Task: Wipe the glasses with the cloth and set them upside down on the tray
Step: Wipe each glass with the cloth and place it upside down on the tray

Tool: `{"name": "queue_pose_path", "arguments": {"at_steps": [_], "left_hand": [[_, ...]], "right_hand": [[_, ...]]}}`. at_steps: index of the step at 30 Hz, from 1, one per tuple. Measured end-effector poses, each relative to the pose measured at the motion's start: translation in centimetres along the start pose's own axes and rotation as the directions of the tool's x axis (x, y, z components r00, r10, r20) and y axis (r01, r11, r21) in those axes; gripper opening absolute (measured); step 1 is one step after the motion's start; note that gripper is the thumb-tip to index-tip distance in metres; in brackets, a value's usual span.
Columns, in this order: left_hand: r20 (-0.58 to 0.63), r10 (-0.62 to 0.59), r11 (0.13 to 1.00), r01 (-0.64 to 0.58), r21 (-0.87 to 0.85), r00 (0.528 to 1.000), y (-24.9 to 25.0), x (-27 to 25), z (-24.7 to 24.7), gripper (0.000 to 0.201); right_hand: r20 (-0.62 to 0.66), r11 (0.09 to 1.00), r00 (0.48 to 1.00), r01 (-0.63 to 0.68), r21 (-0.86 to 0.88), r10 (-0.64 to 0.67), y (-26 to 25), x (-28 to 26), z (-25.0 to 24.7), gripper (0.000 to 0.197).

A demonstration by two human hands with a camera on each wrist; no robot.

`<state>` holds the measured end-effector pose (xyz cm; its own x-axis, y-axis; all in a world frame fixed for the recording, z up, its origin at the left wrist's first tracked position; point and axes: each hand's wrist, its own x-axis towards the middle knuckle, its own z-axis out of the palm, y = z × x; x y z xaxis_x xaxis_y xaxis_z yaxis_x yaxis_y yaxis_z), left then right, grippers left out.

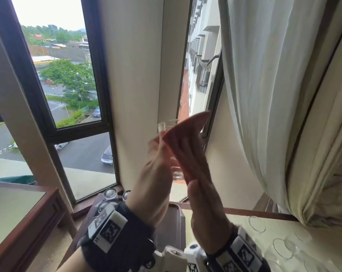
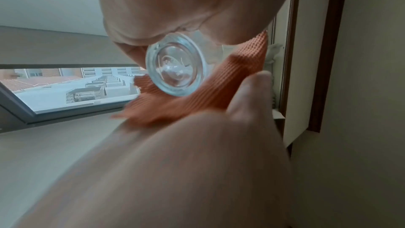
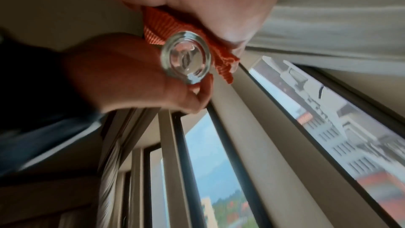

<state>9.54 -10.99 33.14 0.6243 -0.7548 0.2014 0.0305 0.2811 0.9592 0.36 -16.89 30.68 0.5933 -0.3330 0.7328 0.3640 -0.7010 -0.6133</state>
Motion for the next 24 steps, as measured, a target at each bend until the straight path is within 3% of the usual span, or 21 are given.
{"name": "queue_pose_path", "arguments": {"at_steps": [3, 5, 7, 11, 14, 17, 19, 21, 24], "left_hand": [[-0.024, -0.02, 0.997, 0.018, -0.071, 1.0, 0.5, 0.7, -1.1, 0.048], [0.001, -0.015, 0.996, 0.015, -0.087, 1.0, 0.5, 0.5, -1.1, 0.048], [0.046, -0.026, 0.988, 0.032, -0.148, 0.999, 0.5, -0.2, -0.7, 0.046], [0.088, 0.001, 0.988, 0.013, -0.153, 0.996, -0.1, -1.0, 0.5, 0.049], [0.045, -0.023, 0.997, 0.026, -0.067, 0.999, -0.3, -1.1, 0.9, 0.049], [0.04, -0.06, 0.986, 0.065, -0.154, 0.997, -0.1, -0.8, 0.8, 0.046], [0.039, -0.048, 0.976, 0.055, -0.209, 0.998, 0.4, -0.4, 0.1, 0.054], [0.048, -0.025, 0.98, 0.034, -0.197, 0.999, 1.6, -0.1, -0.6, 0.057], [0.072, -0.004, 0.994, 0.012, -0.108, 0.997, 3.1, 0.5, -1.0, 0.031]], "right_hand": [[0.007, 0.999, 1.0, -0.025, 0.033, 0.025, 1.6, -2.9, 0.9, 0.059], [-0.068, 0.961, 0.965, -0.245, 0.131, 0.255, 2.1, -4.1, 1.0, 0.067], [-0.078, 0.858, 0.875, -0.444, 0.258, 0.477, 2.4, -3.6, 0.6, 0.076], [-0.076, 0.895, 0.909, -0.385, 0.226, 0.411, 2.1, 0.1, -1.5, 0.071], [-0.036, 0.834, 0.866, -0.469, 0.292, 0.499, 2.3, 1.0, -2.3, 0.088], [0.05, 0.877, 0.904, -0.425, 0.224, 0.425, 1.3, 0.2, -1.6, 0.091], [0.003, 0.978, 0.985, -0.174, 0.111, 0.175, -0.1, -0.3, -0.8, 0.063], [0.036, 0.995, 0.997, -0.074, 0.065, 0.072, -0.5, -1.1, 0.3, 0.057], [0.033, 0.999, 0.999, -0.036, 0.025, 0.035, -0.1, -2.8, 1.3, 0.059]]}}
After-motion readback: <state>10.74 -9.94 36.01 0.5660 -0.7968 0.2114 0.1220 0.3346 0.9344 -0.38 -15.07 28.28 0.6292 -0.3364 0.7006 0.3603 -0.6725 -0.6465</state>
